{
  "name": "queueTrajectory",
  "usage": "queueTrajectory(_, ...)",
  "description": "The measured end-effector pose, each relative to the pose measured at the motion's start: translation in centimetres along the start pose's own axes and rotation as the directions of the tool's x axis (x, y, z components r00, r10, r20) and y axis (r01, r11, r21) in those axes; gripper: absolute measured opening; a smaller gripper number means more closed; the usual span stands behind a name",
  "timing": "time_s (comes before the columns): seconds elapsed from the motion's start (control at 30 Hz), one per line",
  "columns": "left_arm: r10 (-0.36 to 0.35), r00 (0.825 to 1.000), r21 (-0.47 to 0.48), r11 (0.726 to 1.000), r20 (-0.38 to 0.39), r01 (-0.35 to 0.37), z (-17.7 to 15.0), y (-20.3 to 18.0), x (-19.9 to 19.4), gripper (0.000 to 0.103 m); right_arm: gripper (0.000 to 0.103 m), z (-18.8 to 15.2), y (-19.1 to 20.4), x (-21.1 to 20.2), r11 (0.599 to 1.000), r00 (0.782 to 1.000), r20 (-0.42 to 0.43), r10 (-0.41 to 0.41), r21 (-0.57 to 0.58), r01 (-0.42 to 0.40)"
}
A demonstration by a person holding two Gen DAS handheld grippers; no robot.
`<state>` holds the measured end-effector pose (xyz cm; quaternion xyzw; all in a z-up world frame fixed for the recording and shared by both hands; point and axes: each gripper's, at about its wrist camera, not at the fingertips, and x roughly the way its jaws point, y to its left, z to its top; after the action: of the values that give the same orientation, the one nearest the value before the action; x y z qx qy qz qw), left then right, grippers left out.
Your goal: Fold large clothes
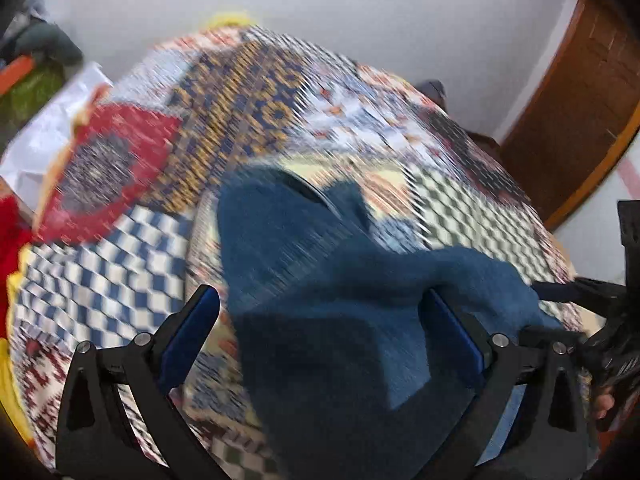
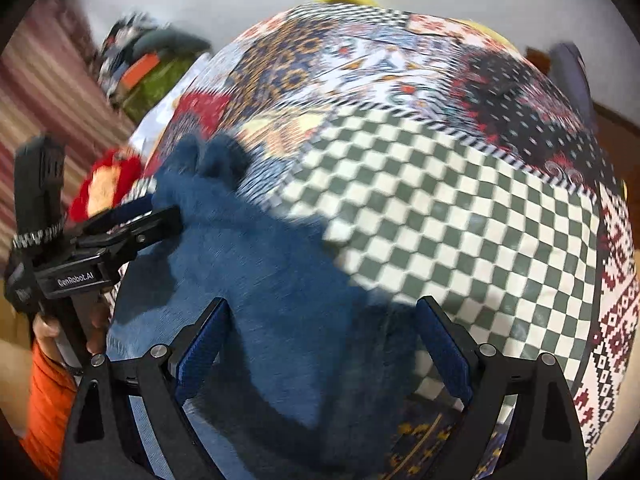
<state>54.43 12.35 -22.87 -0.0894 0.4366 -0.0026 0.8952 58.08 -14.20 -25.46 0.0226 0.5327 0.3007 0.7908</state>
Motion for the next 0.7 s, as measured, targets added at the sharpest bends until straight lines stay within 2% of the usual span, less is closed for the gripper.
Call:
queueTrajectory(0.07,-0.017,1.0,-0.024,1.0,0.015,0.017,0.2,0.9,-0.2,0.103,0.092,0.3,-2.0,0.1,0.996,0.998,0.0,0.066,0.067,-0.066)
queueTrajectory(0.1,-0.017,1.0,-0.038,0.999,0.016,0.017,0.2,1.3,-0.3,0.103,0.092,0.3,-2.9,0.0,0.993,0.998,0.002,0.066,0.096,-0.066)
queueTrajectory(0.17,-0.004,1.0,-0.058,0.998,0.018,0.005,0.3,2.0,-0.7,0.103,0.092,0.2,-3.6,-0.5,0.995,1.0,0.018,0.0,0.099,-0.002)
queueTrajectory(0.23,0.056,0.998,-0.079,0.996,0.041,-0.052,0.5,2.5,-1.5,0.103,0.091,0.0,-4.3,-1.5,0.991,0.994,0.036,-0.104,0.091,0.101)
queueTrajectory(0.27,0.114,0.992,-0.094,0.99,0.059,-0.108,0.7,3.1,-2.3,0.103,0.091,-0.1,-4.6,-2.1,0.988,0.992,0.039,-0.123,0.095,0.119)
queueTrajectory(0.3,0.127,0.99,-0.104,0.987,0.067,-0.12,0.8,3.6,-2.9,0.103,0.091,-0.2,-4.9,-2.6,0.988,0.992,0.041,-0.122,0.1,0.117)
queueTrajectory(0.47,0.036,0.996,-0.178,0.984,0.081,-0.021,0.2,6.3,-7.0,0.103,0.091,-1.4,-4.3,-7.1,0.994,0.994,0.087,-0.068,0.088,0.06)
queueTrajectory(0.7,-0.03,0.998,-0.119,0.992,0.05,0.036,-3.3,5.4,-11.6,0.103,0.092,-3.9,-0.3,-11.5,1.0,0.99,0.144,-0.003,0.009,0.002)
